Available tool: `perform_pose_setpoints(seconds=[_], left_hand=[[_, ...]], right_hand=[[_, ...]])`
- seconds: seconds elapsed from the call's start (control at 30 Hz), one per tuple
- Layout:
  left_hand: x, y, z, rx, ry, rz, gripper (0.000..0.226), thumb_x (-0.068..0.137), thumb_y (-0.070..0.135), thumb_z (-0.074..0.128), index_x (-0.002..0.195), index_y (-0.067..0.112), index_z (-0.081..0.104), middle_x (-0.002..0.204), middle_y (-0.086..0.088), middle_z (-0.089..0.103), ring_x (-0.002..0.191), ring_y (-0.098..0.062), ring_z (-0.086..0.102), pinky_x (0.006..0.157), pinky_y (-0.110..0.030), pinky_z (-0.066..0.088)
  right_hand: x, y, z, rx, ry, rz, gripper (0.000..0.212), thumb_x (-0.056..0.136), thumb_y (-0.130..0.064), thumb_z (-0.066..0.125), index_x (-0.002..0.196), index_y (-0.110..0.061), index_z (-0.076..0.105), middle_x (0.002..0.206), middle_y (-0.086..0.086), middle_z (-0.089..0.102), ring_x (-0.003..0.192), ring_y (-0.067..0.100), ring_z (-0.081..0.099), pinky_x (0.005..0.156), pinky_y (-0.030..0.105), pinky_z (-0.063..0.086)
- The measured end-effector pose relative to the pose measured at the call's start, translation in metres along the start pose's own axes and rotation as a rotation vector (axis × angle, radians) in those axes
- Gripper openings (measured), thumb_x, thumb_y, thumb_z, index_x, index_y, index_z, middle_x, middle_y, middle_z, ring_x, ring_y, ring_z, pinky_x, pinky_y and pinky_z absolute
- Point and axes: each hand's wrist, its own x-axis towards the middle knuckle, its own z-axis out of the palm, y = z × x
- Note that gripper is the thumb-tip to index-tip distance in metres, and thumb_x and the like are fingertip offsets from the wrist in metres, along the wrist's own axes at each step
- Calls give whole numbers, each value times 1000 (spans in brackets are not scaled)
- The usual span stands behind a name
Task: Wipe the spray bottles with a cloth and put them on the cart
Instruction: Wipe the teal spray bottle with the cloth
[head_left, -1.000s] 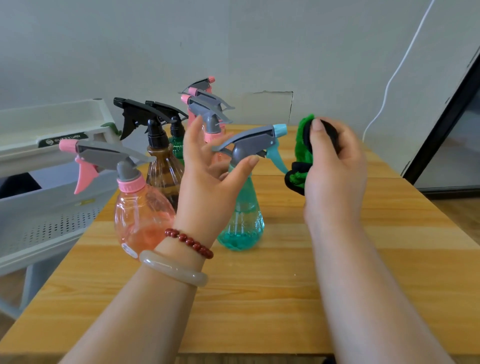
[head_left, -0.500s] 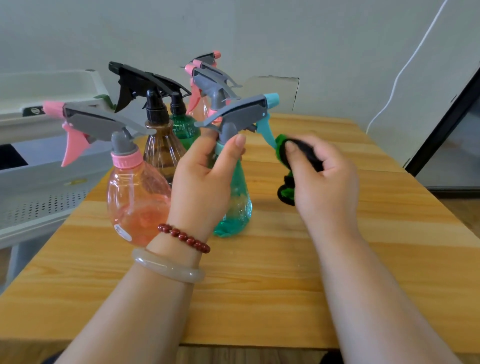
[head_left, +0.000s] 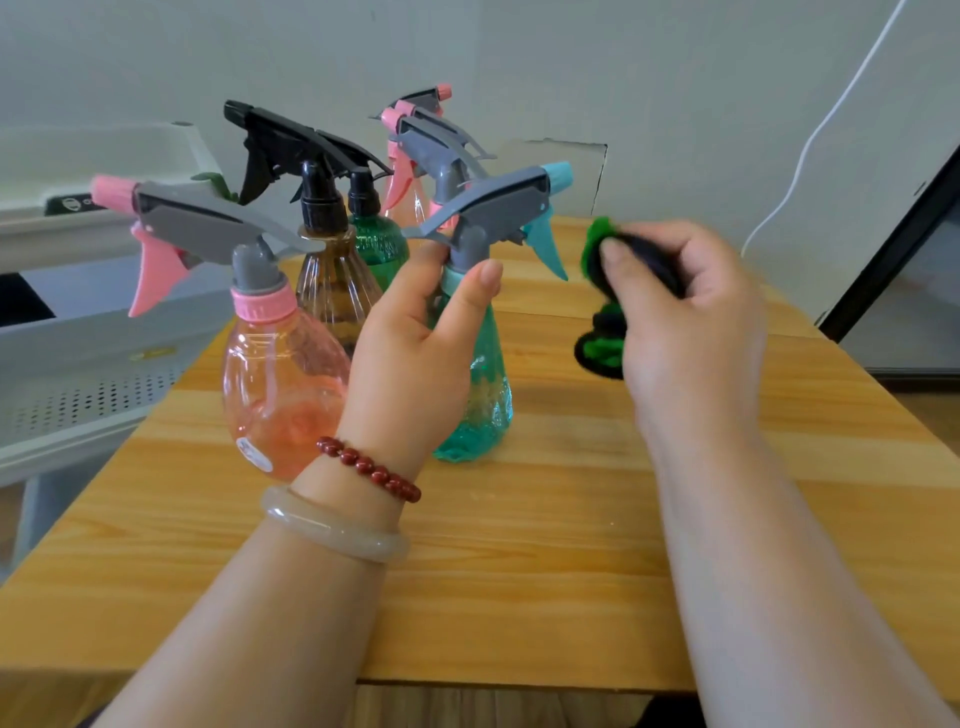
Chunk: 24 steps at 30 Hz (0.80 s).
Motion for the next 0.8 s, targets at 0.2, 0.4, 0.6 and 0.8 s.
perform_pose_setpoints(seconds=[0.2, 0.4, 0.6, 0.8], left_hand=[[3, -3, -1, -40, 0, 12, 10, 100, 32, 55, 106, 27, 60, 90, 13, 68, 90, -4, 66, 82, -24, 54], [3, -5, 0, -18, 21, 21, 31, 101, 33, 55, 126, 17, 59, 104, 8, 70, 99, -7, 66, 91, -34, 55], [5, -8, 0, -24, 10, 33, 28, 101, 32, 54, 124, 17, 59, 102, 6, 69, 96, -8, 65, 89, -32, 55], [17, 3, 6, 129, -43, 6, 14, 104, 34, 47, 110, 23, 53, 87, 5, 63, 71, -7, 61, 68, -27, 52]], right_hand=[[-12, 7, 27, -46, -35, -94, 8, 85, -37, 64, 90, -43, 62, 101, -5, 70, 94, 20, 68, 80, 46, 58], [-5, 7, 16, -42, -69, 49, 13, 90, -21, 68, 88, -34, 67, 89, -10, 73, 76, 11, 69, 64, 36, 59], [-13, 1, 30, -31, -10, -64, 10, 89, -28, 64, 92, -37, 60, 97, -9, 69, 93, 14, 67, 80, 42, 58], [-14, 7, 26, -9, 12, 71, 15, 89, -21, 64, 86, -36, 62, 91, -9, 71, 78, 19, 69, 68, 46, 60]])
